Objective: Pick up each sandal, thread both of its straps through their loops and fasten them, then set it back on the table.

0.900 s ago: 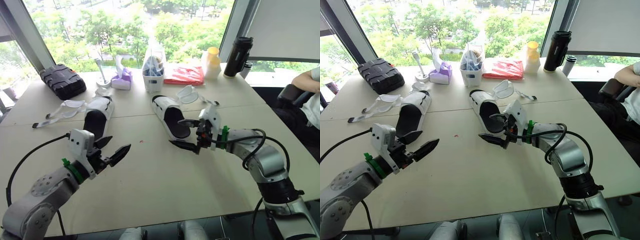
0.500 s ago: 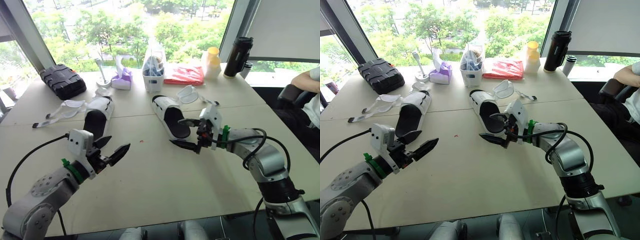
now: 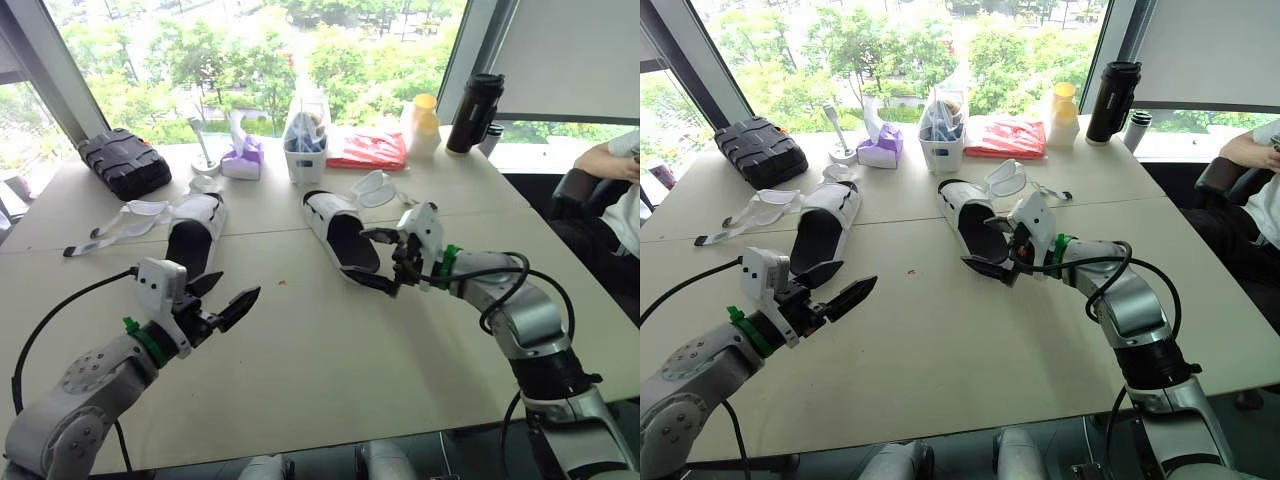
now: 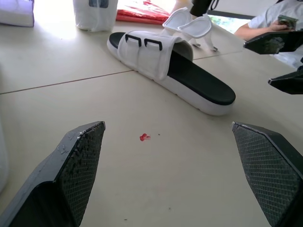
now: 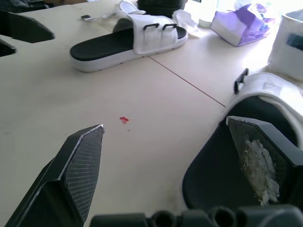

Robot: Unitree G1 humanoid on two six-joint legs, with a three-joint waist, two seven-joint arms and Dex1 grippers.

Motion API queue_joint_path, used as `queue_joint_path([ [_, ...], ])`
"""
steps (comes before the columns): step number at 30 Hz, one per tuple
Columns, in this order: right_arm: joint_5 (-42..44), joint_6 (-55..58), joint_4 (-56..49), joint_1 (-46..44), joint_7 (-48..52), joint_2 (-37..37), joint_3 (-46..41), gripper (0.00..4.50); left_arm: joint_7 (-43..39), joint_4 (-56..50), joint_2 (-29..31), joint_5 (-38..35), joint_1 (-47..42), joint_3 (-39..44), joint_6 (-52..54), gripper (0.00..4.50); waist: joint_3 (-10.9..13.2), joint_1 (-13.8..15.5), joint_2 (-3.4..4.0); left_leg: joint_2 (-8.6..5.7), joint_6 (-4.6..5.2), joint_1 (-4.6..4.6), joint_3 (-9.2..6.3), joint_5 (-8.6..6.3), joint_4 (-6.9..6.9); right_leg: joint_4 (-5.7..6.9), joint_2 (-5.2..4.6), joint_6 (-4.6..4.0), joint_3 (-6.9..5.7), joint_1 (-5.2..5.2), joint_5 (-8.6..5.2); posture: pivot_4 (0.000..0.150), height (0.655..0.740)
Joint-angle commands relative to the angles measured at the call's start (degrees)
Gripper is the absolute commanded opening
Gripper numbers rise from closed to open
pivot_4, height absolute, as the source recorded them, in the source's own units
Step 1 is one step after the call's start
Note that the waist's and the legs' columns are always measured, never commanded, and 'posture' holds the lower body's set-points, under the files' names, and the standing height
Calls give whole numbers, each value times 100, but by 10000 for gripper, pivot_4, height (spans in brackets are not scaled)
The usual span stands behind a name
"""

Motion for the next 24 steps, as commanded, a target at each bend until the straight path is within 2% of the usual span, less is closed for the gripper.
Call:
queue_joint_path([
  [1,-559,-511,417,-394,-305,94,172,45000,-37,-83,5,48,-79,77,-57,44331,0,0,0,0,0,-1,0,0,0,0,0,0,0,-1,0,1500,7400],
  [2,-680,-607,556,-471,-354,114,225,45000,-43,-70,4,53,-92,74,-55,44331,0,1,0,0,0,-1,1,0,0,0,0,0,0,-1,0,1500,7400],
  [7,-2651,-2489,2464,-1436,-1202,42,1291,45000,-93,-10,23,107,-162,87,-63,44331,1,-11,0,-3,-2,-2,3,1,-1,0,-2,-1,1,-3,1,1500,7400],
  [11,-3446,-3543,3704,-1969,-1874,276,1692,45000,-105,-7,4,159,-178,81,-66,44331,2,-26,-1,-4,-3,-2,5,2,-5,0,-1,-2,1,-8,2,1500,7400],
  [15,-4638,-4607,5231,-2648,-3147,642,2404,45000,-42,-118,-50,167,-124,34,-47,44331,2,-37,-1,-5,-5,-5,6,3,-10,1,-1,3,6,-14,6,1500,7400],
  [20,-5623,-5009,6742,-3398,-4614,1156,3020,45000,1,-182,-69,169,-58,100,-37,44331,2,-48,-1,-6,-43,-5,8,24,-30,3,0,-1,12,-27,6,1500,7400],
  [24,-5989,-4911,7526,-3782,-5201,1517,3240,45000,44,-250,-86,157,-8,106,-33,44331,2,-46,-2,-6,-65,-3,7,37,-59,3,0,-3,15,-37,7,1500,7400],
])
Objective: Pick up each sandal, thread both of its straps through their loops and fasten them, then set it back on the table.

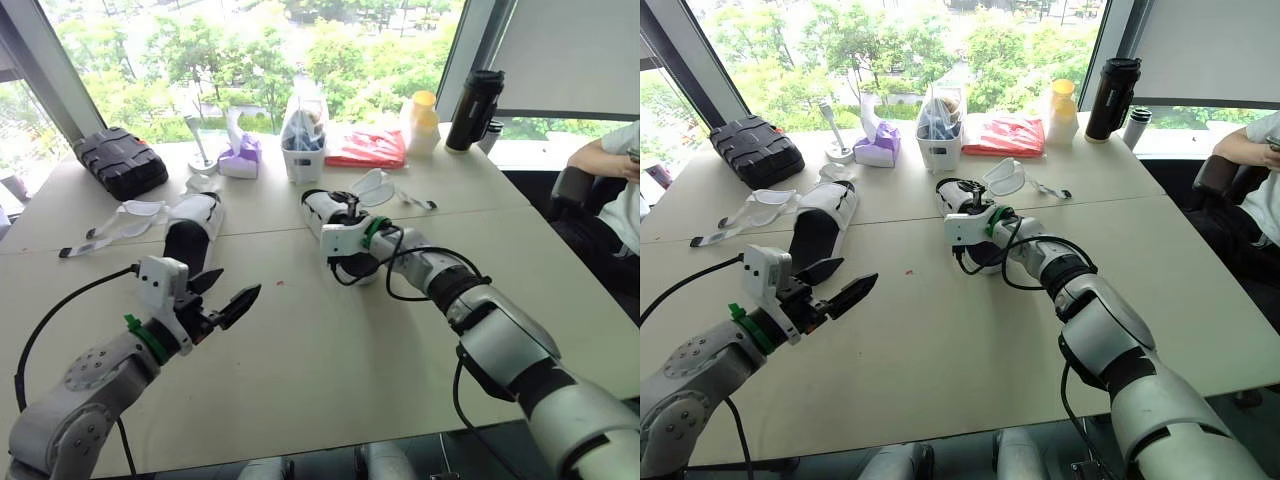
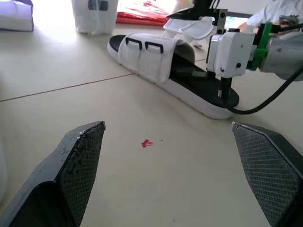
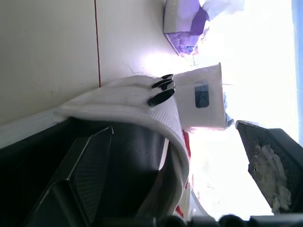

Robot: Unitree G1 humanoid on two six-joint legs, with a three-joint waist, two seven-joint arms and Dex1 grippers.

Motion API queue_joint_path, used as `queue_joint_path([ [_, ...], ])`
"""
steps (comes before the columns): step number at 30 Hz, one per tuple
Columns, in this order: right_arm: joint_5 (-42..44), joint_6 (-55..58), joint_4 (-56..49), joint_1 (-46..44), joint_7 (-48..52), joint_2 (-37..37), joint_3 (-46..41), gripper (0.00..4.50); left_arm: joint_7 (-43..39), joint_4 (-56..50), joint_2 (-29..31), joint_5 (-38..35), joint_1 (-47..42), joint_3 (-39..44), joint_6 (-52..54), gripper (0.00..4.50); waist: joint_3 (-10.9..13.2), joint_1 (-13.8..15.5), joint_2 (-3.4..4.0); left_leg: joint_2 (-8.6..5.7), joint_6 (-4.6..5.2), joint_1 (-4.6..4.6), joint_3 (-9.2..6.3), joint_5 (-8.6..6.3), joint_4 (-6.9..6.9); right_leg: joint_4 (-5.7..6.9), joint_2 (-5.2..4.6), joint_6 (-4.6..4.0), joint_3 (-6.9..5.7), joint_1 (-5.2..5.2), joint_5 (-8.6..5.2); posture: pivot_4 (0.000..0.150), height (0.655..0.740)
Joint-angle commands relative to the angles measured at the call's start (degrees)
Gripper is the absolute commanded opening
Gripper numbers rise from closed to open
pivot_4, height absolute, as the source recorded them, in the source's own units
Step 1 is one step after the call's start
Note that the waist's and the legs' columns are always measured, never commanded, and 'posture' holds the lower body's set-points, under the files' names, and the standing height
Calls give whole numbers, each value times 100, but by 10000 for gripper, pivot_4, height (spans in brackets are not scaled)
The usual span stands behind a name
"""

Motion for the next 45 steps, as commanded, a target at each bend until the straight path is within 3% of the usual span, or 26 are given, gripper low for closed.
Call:
queue_joint_path([
  [1,-272,48,479,-397,-506,213,111,45000,53,-250,-16,-9,13,120,-34,44331,0,2,0,0,-8,0,-1,5,-8,0,0,0,0,-3,0,1500,7400],
  [7,-351,464,1051,-700,-654,668,54,45000,140,-307,-24,-18,23,117,-24,44331,0,-77,0,2,-14,-4,-4,8,-23,12,3,-8,0,-19,-4,1500,7400],
  [8,-309,503,1092,-716,-622,717,3,42533,149,-310,-25,-19,19,114,-23,44950,0,-104,0,2,-14,-4,-4,9,-23,12,3,-8,-1,-19,-4,1500,7400],
  [10,-260,564,1140,-736,-584,779,-61,36534,160,-314,-24,-19,15,110,-21,45000,0,-127,0,1,-14,-3,-4,8,-24,13,3,-8,0,-20,-4,1500,7400],
  [17,-312,610,1193,-774,-687,881,-42,701,194,-330,-56,-11,3,82,-18,45000,0,-156,1,3,-14,-3,-3,8,-28,20,6,-10,0,-29,-5,1500,7400],
  [25,-446,-65,1051,-852,-901,663,92,701,186,-258,-66,-21,-89,70,-16,45000,0,-160,1,3,-14,-4,-2,8,-28,21,6,-10,0,-31,-5,1500,7400],
  [30,-1050,-1904,443,-817,-1426,-133,617,701,49,-90,-22,-184,-83,277,-13,45000,0,-143,2,1,-18,-16,-1,11,-27,20,5,-9,0,-40,-5,1500,7400],
  [39,-2265,-4975,-1649,-632,-2631,-1718,1329,701,-360,350,160,-239,-213,489,-5,45000,0,-146,0,0,-23,-24,3,13,-27,22,8,-9,4,-50,-5,1500,7400],
  [45,-2644,-5690,-2354,-335,-2845,-1985,1219,701,-498,487,174,-176,-305,480,-15,45000,-2,-125,-4,1,-25,-17,3,15,-25,23,9,-9,7,-42,-5,1500,7400],
])
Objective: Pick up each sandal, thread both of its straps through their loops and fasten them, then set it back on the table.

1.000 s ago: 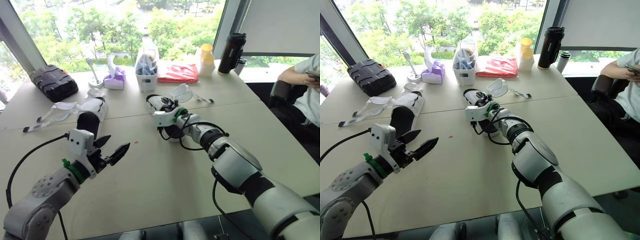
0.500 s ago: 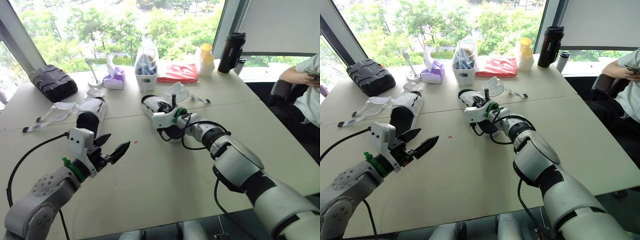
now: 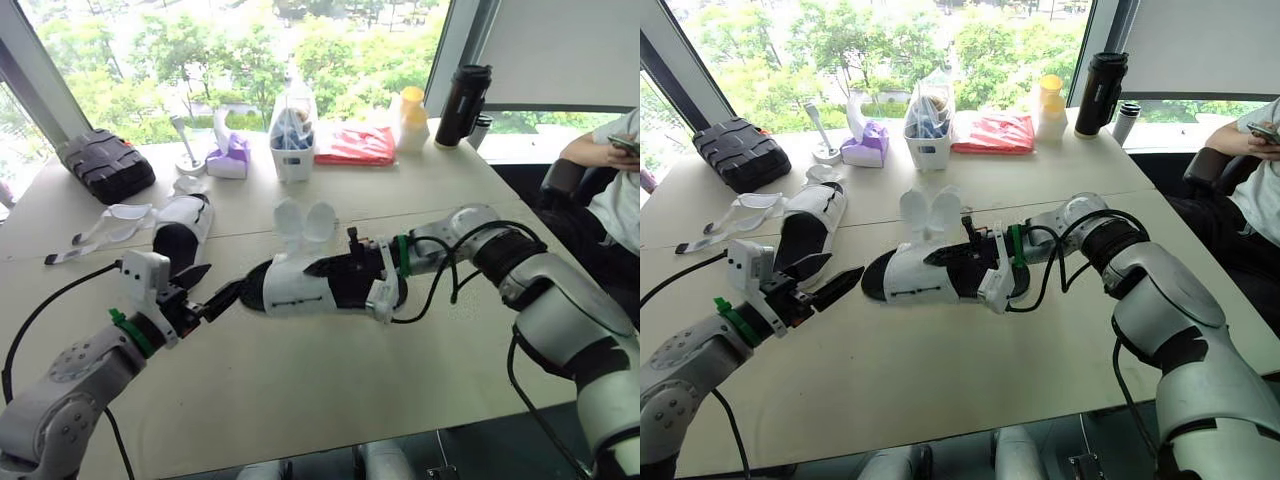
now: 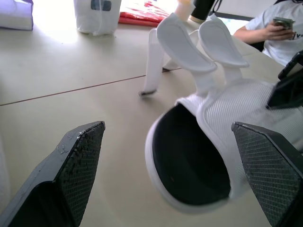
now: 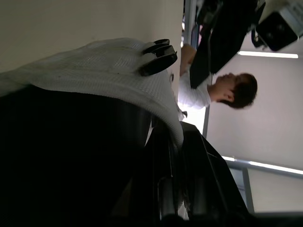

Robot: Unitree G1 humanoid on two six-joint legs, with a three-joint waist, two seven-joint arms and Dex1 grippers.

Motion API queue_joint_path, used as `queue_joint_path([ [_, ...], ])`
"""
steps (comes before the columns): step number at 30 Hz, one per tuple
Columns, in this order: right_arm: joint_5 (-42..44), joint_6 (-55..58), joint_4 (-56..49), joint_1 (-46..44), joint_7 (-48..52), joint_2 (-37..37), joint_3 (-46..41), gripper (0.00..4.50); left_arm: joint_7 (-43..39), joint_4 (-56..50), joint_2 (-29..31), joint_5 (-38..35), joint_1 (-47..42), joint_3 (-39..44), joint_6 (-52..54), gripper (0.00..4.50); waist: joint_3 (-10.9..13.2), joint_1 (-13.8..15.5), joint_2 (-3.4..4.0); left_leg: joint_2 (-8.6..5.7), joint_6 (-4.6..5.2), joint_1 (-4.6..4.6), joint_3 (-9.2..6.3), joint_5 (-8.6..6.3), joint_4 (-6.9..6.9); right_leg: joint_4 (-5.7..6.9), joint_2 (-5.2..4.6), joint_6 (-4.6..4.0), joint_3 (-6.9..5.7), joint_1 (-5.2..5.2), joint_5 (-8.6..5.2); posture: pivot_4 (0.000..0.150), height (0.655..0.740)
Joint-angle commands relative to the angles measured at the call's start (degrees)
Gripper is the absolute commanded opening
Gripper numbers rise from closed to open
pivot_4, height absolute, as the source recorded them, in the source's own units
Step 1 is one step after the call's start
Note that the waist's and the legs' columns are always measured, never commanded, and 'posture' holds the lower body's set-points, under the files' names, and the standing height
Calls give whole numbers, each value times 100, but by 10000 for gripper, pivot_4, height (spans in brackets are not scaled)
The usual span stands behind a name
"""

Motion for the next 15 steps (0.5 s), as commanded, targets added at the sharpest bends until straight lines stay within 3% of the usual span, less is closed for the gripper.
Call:
queue_joint_path([
  [1,-79,-269,-386,66,-219,-72,-188,701,-101,-41,46,-2,-55,113,-65,45000,0,4,0,0,0,0,0,0,0,0,0,0,0,0,0,1500,7400],
  [14,-323,-551,-748,531,185,131,-179,701,-388,-232,106,30,213,-111,77,45000,0,-2,-1,1,0,9,2,1,0,3,1,-1,4,4,0,1500,7400],
  [15,-326,-510,-673,520,204,166,-182,3531,-439,-273,146,57,267,-146,84,45000,-1,-2,-1,2,0,10,2,1,0,3,2,-1,4,6,-1,1500,7400],
])
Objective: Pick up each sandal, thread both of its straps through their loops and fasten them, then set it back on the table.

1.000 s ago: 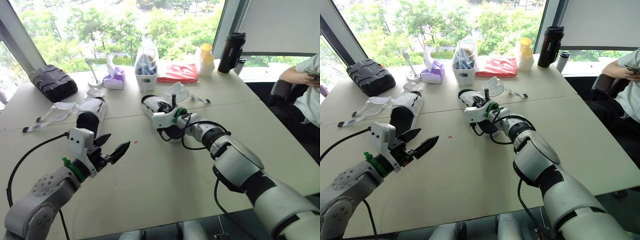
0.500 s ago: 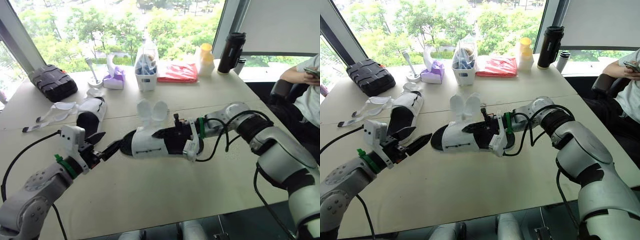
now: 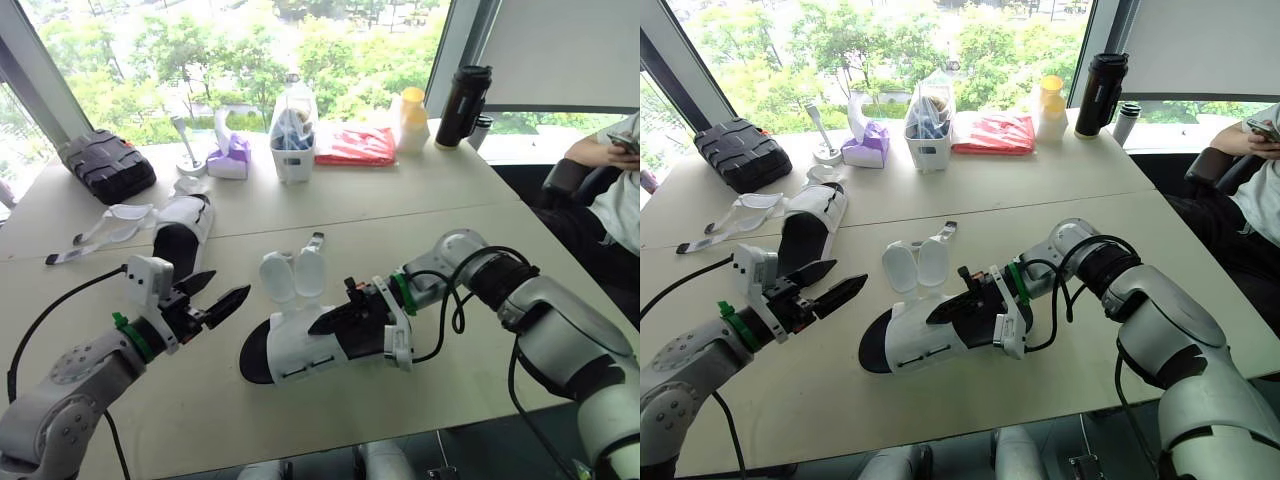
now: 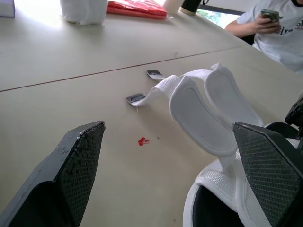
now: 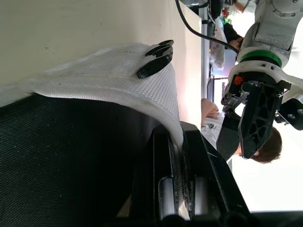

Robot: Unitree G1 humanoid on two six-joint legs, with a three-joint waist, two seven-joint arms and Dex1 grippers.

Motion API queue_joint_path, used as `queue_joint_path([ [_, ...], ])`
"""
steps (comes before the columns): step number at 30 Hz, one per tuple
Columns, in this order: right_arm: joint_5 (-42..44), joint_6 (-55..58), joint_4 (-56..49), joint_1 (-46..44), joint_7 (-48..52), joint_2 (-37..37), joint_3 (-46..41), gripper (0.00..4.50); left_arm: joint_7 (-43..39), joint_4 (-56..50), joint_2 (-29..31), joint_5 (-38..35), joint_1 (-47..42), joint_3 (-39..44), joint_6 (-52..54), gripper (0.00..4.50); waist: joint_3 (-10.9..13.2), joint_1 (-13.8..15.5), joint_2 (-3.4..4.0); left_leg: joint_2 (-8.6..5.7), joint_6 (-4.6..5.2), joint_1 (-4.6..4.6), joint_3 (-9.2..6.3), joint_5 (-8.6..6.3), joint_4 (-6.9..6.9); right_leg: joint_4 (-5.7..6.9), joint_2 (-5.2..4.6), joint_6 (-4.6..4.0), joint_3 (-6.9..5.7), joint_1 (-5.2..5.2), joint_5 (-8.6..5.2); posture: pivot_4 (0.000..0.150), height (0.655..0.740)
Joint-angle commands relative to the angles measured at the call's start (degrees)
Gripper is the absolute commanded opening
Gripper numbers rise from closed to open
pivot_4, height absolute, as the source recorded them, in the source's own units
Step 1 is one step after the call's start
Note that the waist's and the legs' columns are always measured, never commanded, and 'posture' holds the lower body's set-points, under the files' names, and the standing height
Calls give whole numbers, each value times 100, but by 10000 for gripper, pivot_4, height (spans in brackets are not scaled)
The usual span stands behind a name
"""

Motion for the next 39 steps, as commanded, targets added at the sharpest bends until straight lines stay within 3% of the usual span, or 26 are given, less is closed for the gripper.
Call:
queue_joint_path([
  [1,144,19,131,-79,115,130,-150,7227,-197,-324,165,52,144,-98,38,45000,-1,1,-1,0,0,1,1,0,0,0,0,0,1,1,0,1500,7400],
  [4,523,-96,519,-125,543,182,-204,20712,-367,-371,309,293,250,-182,-96,45000,-1,3,-1,0,0,5,1,0,1,0,0,-1,1,7,0,1500,7400],
  [8,1362,-312,876,54,1395,83,-256,41944,-606,-322,420,682,315,-244,-371,45000,-1,5,-2,0,3,13,0,0,1,-3,0,-2,0,21,-1,1500,7400],
  [9,1596,-318,911,130,1639,26,-274,44093,-698,-312,474,791,350,-271,-430,45000,-1,7,-2,0,4,16,0,-1,2,-3,0,-3,1,23,-1,1500,7400],
  [14,3839,90,1231,378,3618,-374,-215,44093,-1285,-206,659,1276,588,-353,-950,45000,-1,3,-2,1,30,22,-3,-15,4,-7,-1,-3,0,36,-1,1500,7400],
  [17,5848,1198,503,713,5532,-819,-164,44093,-1702,-165,734,1568,771,-405,-1373,45000,-1,11,-2,4,49,28,-4,-26,8,-8,-1,-10,-2,45,-5,1500,7400],
  [19,7303,2550,-340,988,7127,-1262,-356,45000,-2079,-78,773,1744,945,-448,-1736,39532,-2,13,1,8,56,31,-7,-30,12,-13,-2,-18,-3,53,-10,1500,7400],
  [21,8074,3768,-892,1163,7999,-1450,-767,45000,-2342,38,767,1920,1006,-532,-2102,32594,-2,24,2,13,61,32,-7,-33,13,-13,-4,-18,-4,56,-10,1500,7400],
  [27,8627,6157,-1725,1451,8660,-1276,-1935,45000,-2687,436,626,2147,967,-885,-2447,343,-1,26,3,12,64,33,-6,-34,21,-12,-4,-17,-10,57,-10,1500,7400],
  [39,8638,9041,-2444,1748,8766,-595,-3199,45000,-2924,1009,474,2828,304,-2058,-2506,343,-1,168,3,5,64,20,-6,-35,24,-13,-11,2,-14,46,1,1500,7400],
])
